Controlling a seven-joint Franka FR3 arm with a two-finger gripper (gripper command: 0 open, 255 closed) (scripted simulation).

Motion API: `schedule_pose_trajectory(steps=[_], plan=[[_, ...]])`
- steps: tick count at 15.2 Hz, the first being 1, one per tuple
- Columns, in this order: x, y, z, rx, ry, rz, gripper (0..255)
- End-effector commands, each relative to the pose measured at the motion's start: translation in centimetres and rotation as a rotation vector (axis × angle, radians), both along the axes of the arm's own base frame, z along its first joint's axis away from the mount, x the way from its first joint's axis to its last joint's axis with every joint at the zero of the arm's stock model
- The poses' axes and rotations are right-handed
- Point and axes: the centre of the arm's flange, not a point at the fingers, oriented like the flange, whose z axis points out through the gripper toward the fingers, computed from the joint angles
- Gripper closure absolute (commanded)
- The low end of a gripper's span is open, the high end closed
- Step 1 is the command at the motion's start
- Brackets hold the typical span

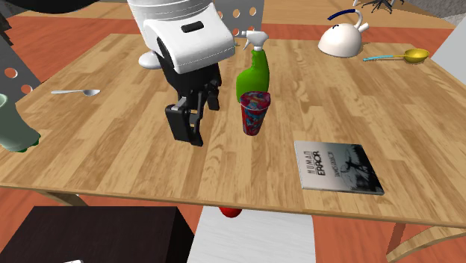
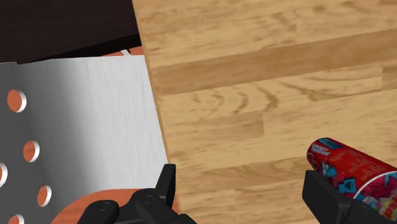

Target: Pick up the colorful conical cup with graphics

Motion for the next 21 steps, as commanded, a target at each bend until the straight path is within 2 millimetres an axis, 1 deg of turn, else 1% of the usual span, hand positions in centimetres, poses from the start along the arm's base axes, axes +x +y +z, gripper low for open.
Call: schedule_pose_trajectory(steps=[1,7,13,14,20,21], plan=[[0.7,2.6,-0.3,-0.003,0.001,-0.03,0],[4.2,10.0,-1.1,-0.017,0.004,-0.111,0],[8.2,17.1,-2.1,-0.031,0.007,-0.192,0],[8.4,17.4,-2.2,-0.032,0.007,-0.196,0],[8.4,17.4,-5.4,-0.032,0.007,-0.196,0],[8.4,17.4,-6.2,-0.032,0.007,-0.196,0]])
